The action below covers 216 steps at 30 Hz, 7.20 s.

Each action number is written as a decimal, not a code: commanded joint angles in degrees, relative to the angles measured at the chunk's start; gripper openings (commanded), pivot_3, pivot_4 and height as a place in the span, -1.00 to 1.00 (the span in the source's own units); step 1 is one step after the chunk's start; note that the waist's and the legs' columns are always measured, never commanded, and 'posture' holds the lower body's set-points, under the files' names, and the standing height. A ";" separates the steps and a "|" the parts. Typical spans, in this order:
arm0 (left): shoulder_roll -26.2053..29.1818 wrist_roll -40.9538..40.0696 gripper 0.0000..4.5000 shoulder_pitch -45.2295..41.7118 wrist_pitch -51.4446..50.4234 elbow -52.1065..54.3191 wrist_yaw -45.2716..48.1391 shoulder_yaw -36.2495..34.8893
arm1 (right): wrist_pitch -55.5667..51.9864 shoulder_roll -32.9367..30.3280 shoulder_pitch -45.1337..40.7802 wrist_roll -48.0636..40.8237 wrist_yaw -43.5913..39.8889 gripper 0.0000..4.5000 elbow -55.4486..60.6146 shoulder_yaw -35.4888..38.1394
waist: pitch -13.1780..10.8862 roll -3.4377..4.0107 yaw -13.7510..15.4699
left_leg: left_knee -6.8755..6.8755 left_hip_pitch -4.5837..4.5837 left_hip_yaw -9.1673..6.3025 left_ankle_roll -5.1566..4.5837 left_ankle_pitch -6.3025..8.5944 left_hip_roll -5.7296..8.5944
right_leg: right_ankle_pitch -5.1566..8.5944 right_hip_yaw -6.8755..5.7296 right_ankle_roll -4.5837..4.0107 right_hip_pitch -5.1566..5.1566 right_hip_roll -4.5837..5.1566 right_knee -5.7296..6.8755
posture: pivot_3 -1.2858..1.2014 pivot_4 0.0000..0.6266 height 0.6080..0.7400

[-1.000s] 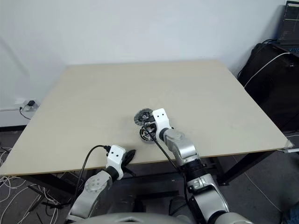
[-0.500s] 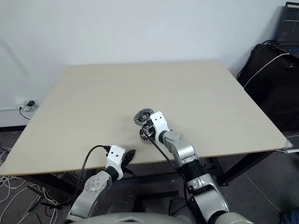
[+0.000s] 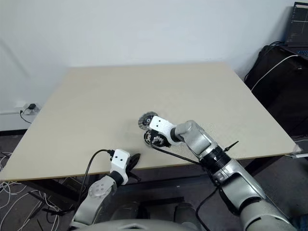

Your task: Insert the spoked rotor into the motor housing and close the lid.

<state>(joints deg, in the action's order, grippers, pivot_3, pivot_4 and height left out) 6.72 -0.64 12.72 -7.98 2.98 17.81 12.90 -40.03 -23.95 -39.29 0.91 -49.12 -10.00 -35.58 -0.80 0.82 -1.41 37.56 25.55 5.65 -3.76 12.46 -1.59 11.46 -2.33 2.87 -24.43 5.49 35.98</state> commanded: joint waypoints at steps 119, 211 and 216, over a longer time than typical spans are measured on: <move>-2.49 -0.46 -1.00 0.17 6.79 -1.80 -1.80 -0.38 | 13.32 -5.67 -2.41 14.41 -10.43 -0.03 0.29 -10.86 | -0.22 -0.39 0.79 | -0.03 0.03 0.24 0.10 -0.04 -0.24 | -0.09 -0.26 0.01 -0.18 0.11 -0.06 | 0.03 -1.00 1.00; 0.16 0.25 -1.00 0.49 1.00 1.14 0.21 1.55 | -11.31 6.30 24.43 -7.11 27.39 -0.99 28.73 30.01 | -0.32 -0.29 0.58 | -0.04 -0.04 0.34 0.23 -0.05 -0.60 | -0.10 -0.89 0.00 -0.12 0.31 -0.11 | 0.03 -1.00 1.00; 0.28 0.24 -1.00 0.59 0.77 1.53 0.03 1.27 | -9.74 5.84 23.94 -9.55 24.11 -0.99 28.64 28.93 | -0.32 -0.29 0.69 | -0.09 -0.01 0.35 0.23 -0.05 -0.61 | -0.09 -0.93 0.00 -0.19 0.30 -0.15 | 0.03 -1.00 1.00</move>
<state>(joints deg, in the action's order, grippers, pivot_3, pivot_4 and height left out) 6.92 -0.20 13.81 -7.36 1.39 17.79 14.16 -51.26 -17.89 -14.33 -7.54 -24.15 16.48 -6.58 -1.12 0.53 -0.72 37.47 25.54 5.99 -3.53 12.41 -2.21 11.37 -3.27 2.86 -24.62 5.78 35.83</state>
